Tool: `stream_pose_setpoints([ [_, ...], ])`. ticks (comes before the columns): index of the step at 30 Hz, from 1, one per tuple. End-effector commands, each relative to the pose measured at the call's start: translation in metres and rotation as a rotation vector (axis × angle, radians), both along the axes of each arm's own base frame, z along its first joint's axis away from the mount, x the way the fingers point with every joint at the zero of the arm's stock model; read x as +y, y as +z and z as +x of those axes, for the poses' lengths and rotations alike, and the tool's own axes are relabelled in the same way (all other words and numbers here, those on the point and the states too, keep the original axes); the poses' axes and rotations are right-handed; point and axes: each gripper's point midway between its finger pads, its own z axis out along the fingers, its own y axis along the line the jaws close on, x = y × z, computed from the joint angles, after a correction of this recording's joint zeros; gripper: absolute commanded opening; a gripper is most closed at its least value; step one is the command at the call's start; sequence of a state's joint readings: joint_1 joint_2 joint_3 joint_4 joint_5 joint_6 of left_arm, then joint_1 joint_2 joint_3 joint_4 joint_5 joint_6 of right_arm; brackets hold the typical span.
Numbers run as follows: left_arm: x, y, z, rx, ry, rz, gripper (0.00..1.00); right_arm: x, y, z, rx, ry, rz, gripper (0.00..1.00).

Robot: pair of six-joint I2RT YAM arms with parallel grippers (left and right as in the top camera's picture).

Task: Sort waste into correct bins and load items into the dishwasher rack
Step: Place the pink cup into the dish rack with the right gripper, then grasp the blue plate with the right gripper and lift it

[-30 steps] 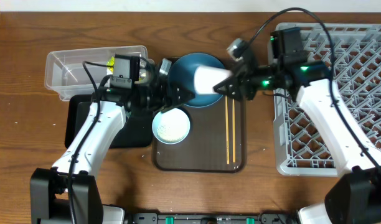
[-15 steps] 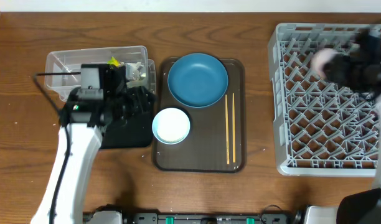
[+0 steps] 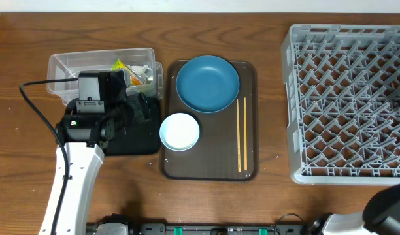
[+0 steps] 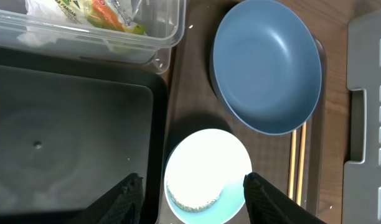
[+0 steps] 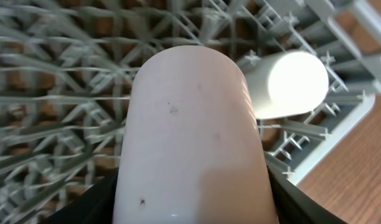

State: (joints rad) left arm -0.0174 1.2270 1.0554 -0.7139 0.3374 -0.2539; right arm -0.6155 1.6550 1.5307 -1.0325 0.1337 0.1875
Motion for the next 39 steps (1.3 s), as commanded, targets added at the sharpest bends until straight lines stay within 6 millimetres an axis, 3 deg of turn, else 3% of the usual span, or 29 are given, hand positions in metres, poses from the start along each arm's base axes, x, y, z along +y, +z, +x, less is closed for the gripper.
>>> stream_pose_setpoints([
  [1,0.003,0.002,0.001,-0.010,-0.003,0.021,0.55,-0.020,-0.013,-0.006,0.032,-0.084,0.002,0.09],
  [9,0.003,0.002,0.001,-0.010,-0.003,0.021,0.55,-0.033,-0.052,-0.002,0.081,-0.108,0.057,0.10],
  [12,0.003,0.002,0.001,-0.011,-0.003,0.021,0.55,-0.032,-0.064,0.002,0.089,-0.101,0.085,0.20],
  [14,0.003,0.002,0.001,-0.010,-0.003,0.021,0.55,-0.028,-0.066,0.008,0.063,-0.087,0.114,0.40],
  [16,0.003,0.002,0.001,-0.010,-0.003,0.021,0.55,-0.024,-0.066,0.015,0.030,-0.071,0.139,0.74],
  [17,0.003,0.002,0.001,-0.011,-0.003,0.021,0.55,-0.023,-0.065,0.018,0.016,-0.065,0.148,0.97],
  [23,0.003,0.002,0.001,-0.010,-0.003,0.021,0.55,-0.016,-0.048,0.026,-0.057,-0.040,0.165,0.99],
  [27,0.003,0.002,0.001,-0.010,-0.003,0.021,0.55,-0.001,-0.013,0.045,-0.194,0.027,0.163,0.99],
  [31,0.003,0.001,0.000,-0.003,-0.003,0.021,0.55,0.035,0.027,0.069,-0.333,0.174,0.181,0.98],
  [34,0.003,-0.001,-0.001,0.006,-0.003,0.021,0.55,0.084,0.048,0.089,-0.402,0.366,0.215,0.97],
  [39,0.009,-0.010,-0.011,0.058,0.015,0.050,0.56,0.179,0.051,0.119,-0.403,0.652,0.261,0.95],
])
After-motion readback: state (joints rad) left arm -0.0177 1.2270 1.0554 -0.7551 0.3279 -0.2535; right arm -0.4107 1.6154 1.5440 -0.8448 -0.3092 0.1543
